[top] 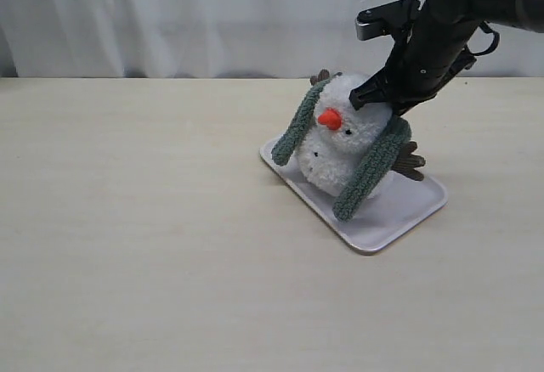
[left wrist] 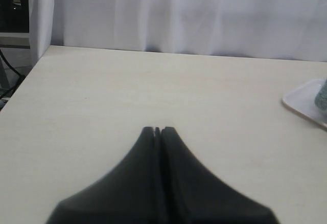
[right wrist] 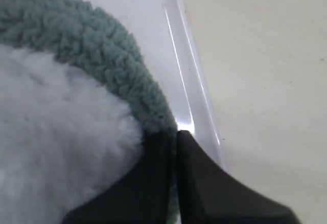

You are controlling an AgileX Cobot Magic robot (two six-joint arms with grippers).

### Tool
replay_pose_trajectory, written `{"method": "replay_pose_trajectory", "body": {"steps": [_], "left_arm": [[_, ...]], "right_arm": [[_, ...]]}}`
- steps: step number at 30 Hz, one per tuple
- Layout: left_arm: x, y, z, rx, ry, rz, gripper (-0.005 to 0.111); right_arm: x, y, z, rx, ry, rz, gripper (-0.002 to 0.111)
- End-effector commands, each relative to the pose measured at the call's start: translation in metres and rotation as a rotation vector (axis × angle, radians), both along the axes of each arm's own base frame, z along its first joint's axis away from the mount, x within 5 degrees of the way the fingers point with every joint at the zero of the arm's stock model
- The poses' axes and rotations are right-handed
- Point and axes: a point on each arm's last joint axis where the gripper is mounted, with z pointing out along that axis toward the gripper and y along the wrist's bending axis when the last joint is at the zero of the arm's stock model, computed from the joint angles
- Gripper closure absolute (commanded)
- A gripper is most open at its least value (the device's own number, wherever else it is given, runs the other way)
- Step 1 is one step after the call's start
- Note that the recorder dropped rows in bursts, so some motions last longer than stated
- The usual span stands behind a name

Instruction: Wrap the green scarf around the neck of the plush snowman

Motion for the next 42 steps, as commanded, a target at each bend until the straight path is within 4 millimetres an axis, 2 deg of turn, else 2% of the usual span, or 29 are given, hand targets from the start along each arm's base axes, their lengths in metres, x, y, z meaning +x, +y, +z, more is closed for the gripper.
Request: {"method": "replay_pose_trajectory", "body": {"steps": [1,8,12,16,21,28,33,40,42], "left_arm": [[0.000,0.000,-0.001,0.000,-0.003,-0.007,0.107],[0.000,0.000,-0.001,0.000,-0.003,-0.007,0.107],[0.000,0.000,-0.001,0.002,-0.003,-0.007,0.107],[0.000,0.000,-0.001,0.002,-0.003,-0.007,0.107],[0.000,0.000,-0.001,0.002,-0.003,-0.007,0.107],[0.000,0.000,-0.001,0.002,-0.003,-0.007,0.107],[0.000,0.000,-0.001,0.002,-0.003,-0.007,0.107],[0.000,0.000,-0.001,0.002,-0.003,-0.007,0.107],[0.000,0.000,-0.001,0.002,-0.003,-0.007,0.107]], "right_arm": [[-0.008,-0.006,0.029,0.000,-0.064,-0.006,0.104],[-0.029,-0.012,0.069,0.002,-0.093,-0.018,0.084],[-0.042,-0.015,0.076,-0.015,-0.036,-0.027,0.076],[-0.049,-0.011,0.062,0.029,0.032,0.010,0.076],[-0.046,-0.004,0.035,0.111,-0.030,0.031,0.077],[-0.047,-0.006,0.011,0.091,-0.082,0.049,0.104],[-0.049,-0.006,0.000,0.097,-0.097,0.051,0.104],[-0.043,-0.005,-0.029,0.080,-0.023,0.051,0.104],[-0.042,-0.004,-0.031,0.076,-0.028,0.064,0.104]]}}
